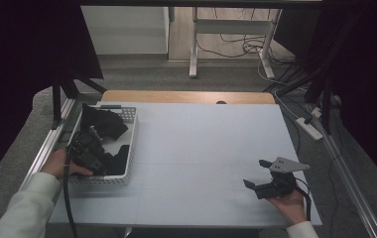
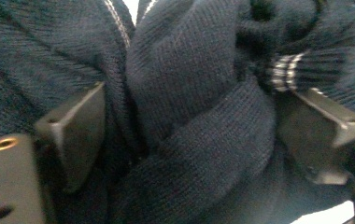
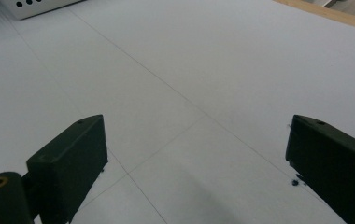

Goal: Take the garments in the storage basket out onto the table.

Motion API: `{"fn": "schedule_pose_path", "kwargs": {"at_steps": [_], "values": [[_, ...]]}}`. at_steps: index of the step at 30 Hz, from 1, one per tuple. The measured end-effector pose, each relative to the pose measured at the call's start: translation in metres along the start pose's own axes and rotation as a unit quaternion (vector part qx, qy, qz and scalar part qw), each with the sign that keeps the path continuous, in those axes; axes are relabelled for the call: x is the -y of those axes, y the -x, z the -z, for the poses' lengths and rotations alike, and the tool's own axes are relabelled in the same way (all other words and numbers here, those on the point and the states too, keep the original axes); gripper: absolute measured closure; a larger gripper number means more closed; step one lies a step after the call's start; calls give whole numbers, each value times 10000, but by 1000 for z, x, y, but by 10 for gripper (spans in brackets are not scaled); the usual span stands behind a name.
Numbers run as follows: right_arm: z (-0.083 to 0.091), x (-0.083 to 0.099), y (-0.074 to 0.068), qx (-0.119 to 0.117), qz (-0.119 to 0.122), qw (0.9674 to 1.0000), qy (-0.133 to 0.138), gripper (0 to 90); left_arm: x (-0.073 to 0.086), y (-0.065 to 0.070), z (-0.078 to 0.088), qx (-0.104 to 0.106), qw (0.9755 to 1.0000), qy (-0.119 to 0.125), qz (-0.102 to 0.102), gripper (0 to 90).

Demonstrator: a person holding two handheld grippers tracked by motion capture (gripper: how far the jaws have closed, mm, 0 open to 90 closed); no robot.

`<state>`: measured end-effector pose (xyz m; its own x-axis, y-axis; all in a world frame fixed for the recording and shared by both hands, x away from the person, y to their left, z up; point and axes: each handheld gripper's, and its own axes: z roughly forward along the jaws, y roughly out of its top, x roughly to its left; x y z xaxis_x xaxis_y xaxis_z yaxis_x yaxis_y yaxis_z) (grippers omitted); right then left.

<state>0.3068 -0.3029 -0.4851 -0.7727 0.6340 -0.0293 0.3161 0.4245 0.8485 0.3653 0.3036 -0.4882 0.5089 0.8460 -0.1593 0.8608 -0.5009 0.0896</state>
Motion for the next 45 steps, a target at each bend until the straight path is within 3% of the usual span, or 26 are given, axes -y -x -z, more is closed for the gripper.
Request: {"fn": "schedule_pose_path", "kwargs": {"at_steps": [9, 16, 25, 31, 33, 42, 45], "values": [[-1, 0, 0, 9, 24, 10000, -29, 56, 1, -3, 0, 91, 9999, 121, -6, 424], [-1, 1, 0, 35, 30, 10000, -50, 56, 5, -7, 2, 188, 9993, 317, 8, 539], [-1, 1, 0, 48, 20, 10000, -76, 56, 13, -7, 6, 200, 9978, 639, 9, 601], [-1, 2, 0, 62, 21, 10000, -74, 57, 21, -5, 10, 136, 9952, 968, 33, 653], [-1, 2, 0, 63, 21, 10000, -72, 57, 26, -6, 13, 152, 9928, 1185, 72, 688], [-1, 2, 1, 71, 24, 9999, -82, 57, 31, -7, 15, 175, 9901, 1391, 50, 723], [-1, 2, 1, 76, 32, 9999, -94, 57, 35, -6, 19, 163, 9879, 1539, 42, 726]]}}
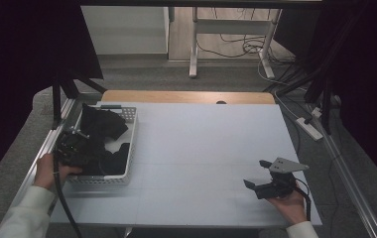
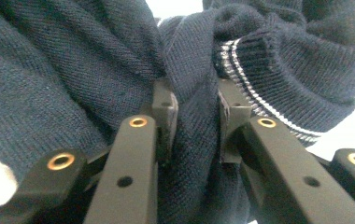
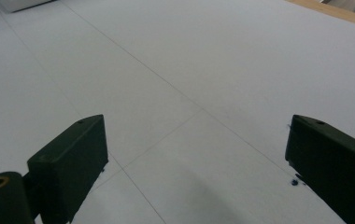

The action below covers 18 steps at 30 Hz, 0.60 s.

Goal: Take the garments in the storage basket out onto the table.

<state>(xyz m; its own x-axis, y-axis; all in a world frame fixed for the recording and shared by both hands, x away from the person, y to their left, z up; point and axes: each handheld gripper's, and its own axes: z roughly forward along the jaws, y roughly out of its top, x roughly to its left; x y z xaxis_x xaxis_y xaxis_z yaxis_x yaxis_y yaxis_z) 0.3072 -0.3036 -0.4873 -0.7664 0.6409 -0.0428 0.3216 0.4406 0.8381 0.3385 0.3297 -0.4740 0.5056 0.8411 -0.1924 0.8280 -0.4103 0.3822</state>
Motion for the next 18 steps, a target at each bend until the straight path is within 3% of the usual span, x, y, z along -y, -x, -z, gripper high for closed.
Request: {"fn": "schedule_pose_path", "kwargs": {"at_steps": [6, 9, 18], "values": [[0, 0, 0, 2, -8, 10000, 6, 57, 5, 1, 8, 19, 9994, 332, 35, 733], [0, 0, 0, -2, -6, 10000, 7, 57, 7, 1, 11, 50, 9985, 512, 166, 740], [0, 0, 0, 5, -3, 10000, 2, 57, 10, 1, 20, 52, 9954, 931, 207, 745]]}}
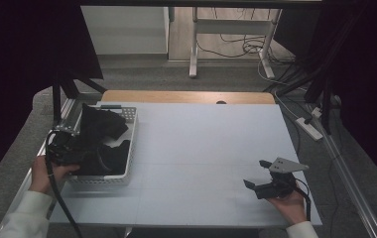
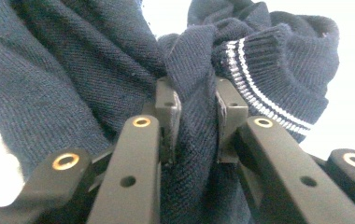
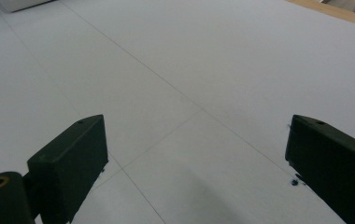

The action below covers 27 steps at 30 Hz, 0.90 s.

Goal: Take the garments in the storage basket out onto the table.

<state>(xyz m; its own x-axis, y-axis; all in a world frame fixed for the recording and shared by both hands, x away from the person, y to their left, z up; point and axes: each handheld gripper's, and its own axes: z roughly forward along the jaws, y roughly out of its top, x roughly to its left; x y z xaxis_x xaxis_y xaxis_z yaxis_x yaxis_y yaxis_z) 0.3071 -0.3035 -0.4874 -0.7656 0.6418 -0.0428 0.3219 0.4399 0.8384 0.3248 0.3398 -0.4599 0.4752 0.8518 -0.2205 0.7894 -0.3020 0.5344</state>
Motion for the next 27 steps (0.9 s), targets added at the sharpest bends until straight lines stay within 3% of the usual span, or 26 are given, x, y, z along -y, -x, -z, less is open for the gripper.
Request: {"fn": "schedule_pose_path", "kwargs": {"at_steps": [12, 17, 27], "values": [[0, 0, 0, 3, -2, 10000, 3, 57, 0, 5, 9, 26, 9987, 503, 7, 751], [0, 0, 0, 0, 1, 10000, -1, 57, 0, 6, 11, 25, 9982, 602, 4, 752], [0, 0, 0, 5, -1, 10000, 1, 57, -4, 12, 23, 9, 9950, 994, 18, 758]]}}
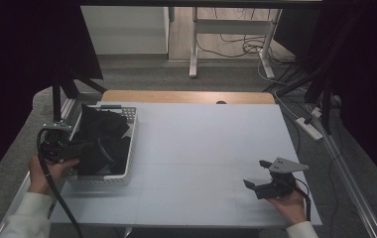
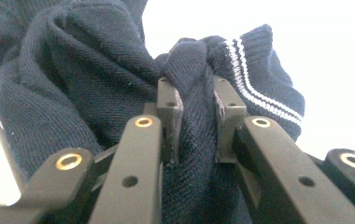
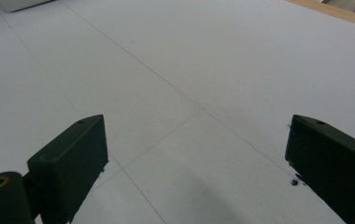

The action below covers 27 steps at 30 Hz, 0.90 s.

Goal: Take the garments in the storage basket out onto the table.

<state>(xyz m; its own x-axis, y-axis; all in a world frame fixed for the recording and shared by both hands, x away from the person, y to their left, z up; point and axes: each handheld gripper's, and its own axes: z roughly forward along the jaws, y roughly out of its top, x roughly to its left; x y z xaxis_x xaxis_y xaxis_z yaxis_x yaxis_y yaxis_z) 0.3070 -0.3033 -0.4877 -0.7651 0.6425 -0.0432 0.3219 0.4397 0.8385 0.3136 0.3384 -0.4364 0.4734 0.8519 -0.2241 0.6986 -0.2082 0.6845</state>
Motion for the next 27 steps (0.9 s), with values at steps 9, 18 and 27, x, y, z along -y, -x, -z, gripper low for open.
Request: {"fn": "schedule_pose_path", "kwargs": {"at_steps": [9, 18, 27], "values": [[0, 0, 0, -8, -21, 10000, 24, 57, -3, 0, 4, -28, 9999, 134, 8, 762], [-1, 0, 0, -11, -13, 10000, 5, 57, -7, 1, 12, 15, 9991, 413, 58, 767], [-1, 1, 0, -34, -19, 10000, 9, 57, -15, 5, 15, 87, 9981, 602, 76, 774]]}}
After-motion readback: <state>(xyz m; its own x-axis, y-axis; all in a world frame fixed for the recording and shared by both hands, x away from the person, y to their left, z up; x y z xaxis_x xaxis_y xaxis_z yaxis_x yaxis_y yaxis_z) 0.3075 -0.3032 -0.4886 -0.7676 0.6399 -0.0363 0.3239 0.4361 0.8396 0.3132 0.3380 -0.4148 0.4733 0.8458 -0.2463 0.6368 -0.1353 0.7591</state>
